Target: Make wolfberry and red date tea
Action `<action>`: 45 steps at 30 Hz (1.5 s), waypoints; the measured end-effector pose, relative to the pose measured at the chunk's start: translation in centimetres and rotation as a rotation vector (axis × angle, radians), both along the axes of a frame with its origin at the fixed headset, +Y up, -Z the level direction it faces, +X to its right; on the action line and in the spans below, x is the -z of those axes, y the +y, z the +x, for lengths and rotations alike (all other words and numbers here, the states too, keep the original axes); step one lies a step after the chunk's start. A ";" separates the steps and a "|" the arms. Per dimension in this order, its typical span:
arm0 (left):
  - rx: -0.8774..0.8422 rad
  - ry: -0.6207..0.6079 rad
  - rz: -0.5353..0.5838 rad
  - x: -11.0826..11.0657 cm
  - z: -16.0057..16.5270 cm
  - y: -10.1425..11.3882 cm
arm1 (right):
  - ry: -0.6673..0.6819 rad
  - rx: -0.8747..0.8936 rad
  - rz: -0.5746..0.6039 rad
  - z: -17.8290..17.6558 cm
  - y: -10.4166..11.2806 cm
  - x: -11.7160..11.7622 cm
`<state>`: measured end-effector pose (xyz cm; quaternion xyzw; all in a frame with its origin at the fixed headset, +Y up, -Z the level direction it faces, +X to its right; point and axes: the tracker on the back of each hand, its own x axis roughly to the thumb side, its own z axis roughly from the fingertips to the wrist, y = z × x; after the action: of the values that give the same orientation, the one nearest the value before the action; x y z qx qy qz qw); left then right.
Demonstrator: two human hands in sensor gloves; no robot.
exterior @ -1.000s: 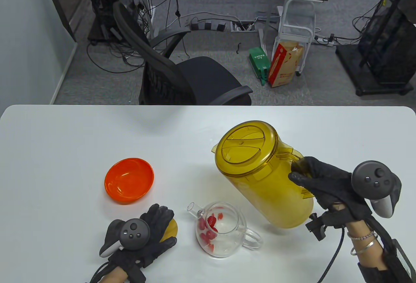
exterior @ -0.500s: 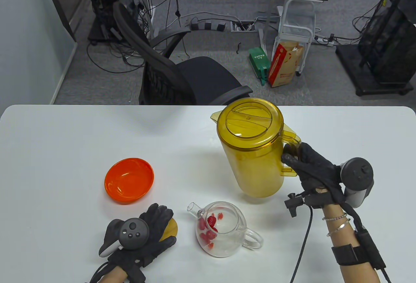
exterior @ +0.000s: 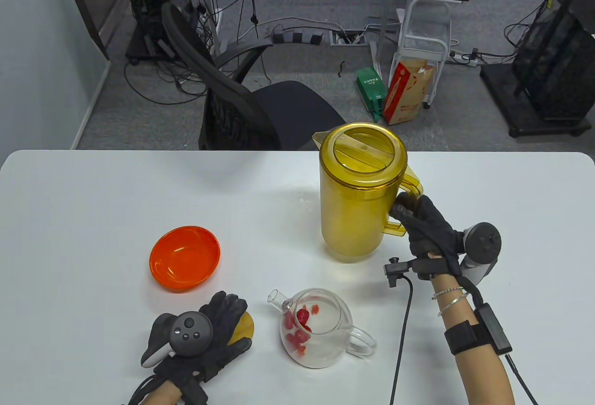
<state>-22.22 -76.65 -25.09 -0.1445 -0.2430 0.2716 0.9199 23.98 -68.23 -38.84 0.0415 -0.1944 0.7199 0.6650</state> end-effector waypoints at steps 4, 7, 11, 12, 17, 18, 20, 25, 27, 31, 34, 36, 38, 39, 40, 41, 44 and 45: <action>-0.001 -0.001 0.001 0.0 0.0 0.0 | 0.001 0.036 -0.026 0.0 -1.3 0.5; 0.000 -0.001 -0.006 0.0 0.0 -0.1 | 0.002 0.041 -0.027 -0.1 -2.1 0.5; 0.002 0.000 -0.013 0.0 0.0 -0.1 | 0.002 0.027 -0.033 -0.3 -2.8 0.6; 0.003 0.000 -0.013 0.0 0.0 -0.1 | 0.005 0.024 -0.033 -0.3 -2.9 0.6; 0.008 0.000 -0.024 0.0 0.0 -0.2 | 0.014 0.009 -0.045 -0.5 -4.3 0.8; 0.009 0.001 -0.026 0.0 0.0 -0.2 | 0.017 0.030 -0.047 -0.6 -4.5 0.8; 0.009 0.004 -0.029 0.0 0.0 -0.2 | 0.019 0.061 -0.032 -0.6 -4.8 0.9; 0.016 0.007 -0.042 0.0 0.0 -0.3 | 0.038 0.045 -0.066 -0.8 -5.0 1.0; 0.018 0.009 -0.043 0.0 0.0 -0.3 | 0.065 0.065 -0.069 -0.9 -5.2 0.9; 0.022 0.012 -0.043 0.1 0.0 -0.3 | 0.092 0.024 -0.101 -0.9 -5.2 0.5; 0.024 0.008 -0.047 0.1 0.1 -0.4 | 0.131 -0.049 -0.141 -0.5 -4.4 -0.2; 0.025 0.003 -0.043 0.0 0.1 -0.3 | 0.122 -0.122 -0.161 0.0 -3.5 -0.9; 0.025 0.000 -0.038 0.0 0.2 -0.2 | 0.119 -0.195 -0.173 0.4 -2.8 -1.6; 0.027 -0.003 -0.037 0.0 0.2 -0.2 | 0.115 -0.234 -0.189 0.6 -2.4 -2.1; 0.030 -0.007 -0.037 0.0 0.2 -0.2 | 0.116 -0.261 -0.198 0.7 -2.2 -2.6; 0.031 -0.008 -0.037 0.0 0.3 -0.2 | 0.117 -0.294 -0.199 0.8 -1.9 -3.2; 0.036 -0.014 -0.031 -0.1 0.4 -0.2 | 0.102 -0.393 -0.194 0.9 -1.4 -4.8; 0.040 -0.015 -0.026 -0.1 0.4 -0.2 | 0.106 -0.420 -0.193 0.9 -1.2 -5.5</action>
<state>-21.81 -76.85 -25.02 -0.1634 -0.2431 0.2552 0.9215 24.92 -69.40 -33.33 0.0547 -0.0766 0.8545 0.5108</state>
